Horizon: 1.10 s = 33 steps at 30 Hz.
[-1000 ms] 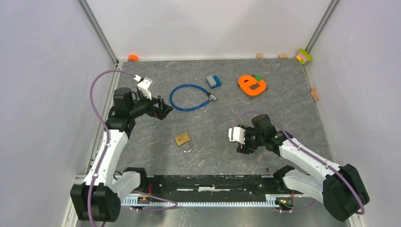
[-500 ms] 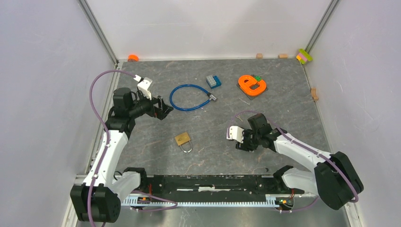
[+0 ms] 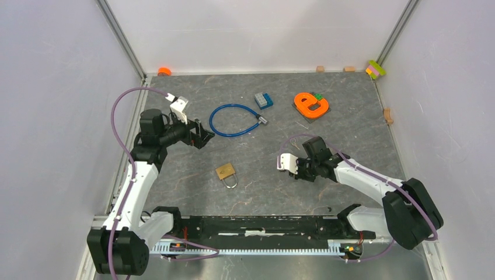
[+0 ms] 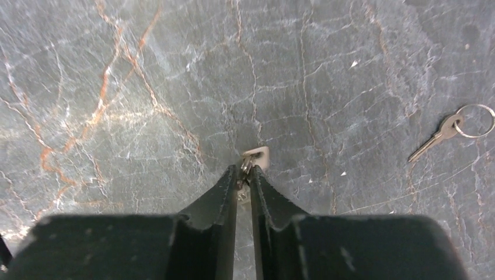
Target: Unlock with the key
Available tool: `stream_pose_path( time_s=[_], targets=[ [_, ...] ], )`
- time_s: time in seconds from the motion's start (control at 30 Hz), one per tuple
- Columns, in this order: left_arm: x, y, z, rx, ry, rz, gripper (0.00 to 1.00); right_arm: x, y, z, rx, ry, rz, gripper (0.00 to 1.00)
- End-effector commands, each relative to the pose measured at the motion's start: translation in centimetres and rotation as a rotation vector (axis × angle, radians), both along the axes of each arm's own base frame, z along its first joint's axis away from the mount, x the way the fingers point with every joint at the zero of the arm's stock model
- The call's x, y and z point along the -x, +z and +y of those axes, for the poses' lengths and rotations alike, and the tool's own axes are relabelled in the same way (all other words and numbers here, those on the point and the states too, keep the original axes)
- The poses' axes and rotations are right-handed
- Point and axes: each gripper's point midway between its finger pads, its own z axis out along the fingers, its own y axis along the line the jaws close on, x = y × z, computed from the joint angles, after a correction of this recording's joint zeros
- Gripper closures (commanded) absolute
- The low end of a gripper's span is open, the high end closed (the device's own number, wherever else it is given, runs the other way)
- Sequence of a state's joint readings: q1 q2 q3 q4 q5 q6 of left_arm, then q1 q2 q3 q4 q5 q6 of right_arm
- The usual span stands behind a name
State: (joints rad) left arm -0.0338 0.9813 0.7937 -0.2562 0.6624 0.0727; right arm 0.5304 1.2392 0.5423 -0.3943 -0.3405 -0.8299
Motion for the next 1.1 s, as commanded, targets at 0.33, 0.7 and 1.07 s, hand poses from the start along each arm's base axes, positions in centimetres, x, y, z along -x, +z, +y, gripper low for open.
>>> stream_pose_path(
  time_s=[0.33,0.7,1.07],
  targets=[
    [-0.6,0.4,-1.4,0.014,-0.055,-0.038,0.00,-1.2,4.8,3.7,-0.155,0.094,-0.040,1.00],
    [-0.1,-0.1,-2.1,-0.005,-0.081,-0.039,0.00,-0.5,3.0,1.1,-0.017,0.079,-0.013,0.49],
    [0.1,-0.1,-2.2,-0.004,-0.091,-0.046,0.00,-1.4,1.2,1.0,0.023,0.075,0.000,0.67]
  ],
)
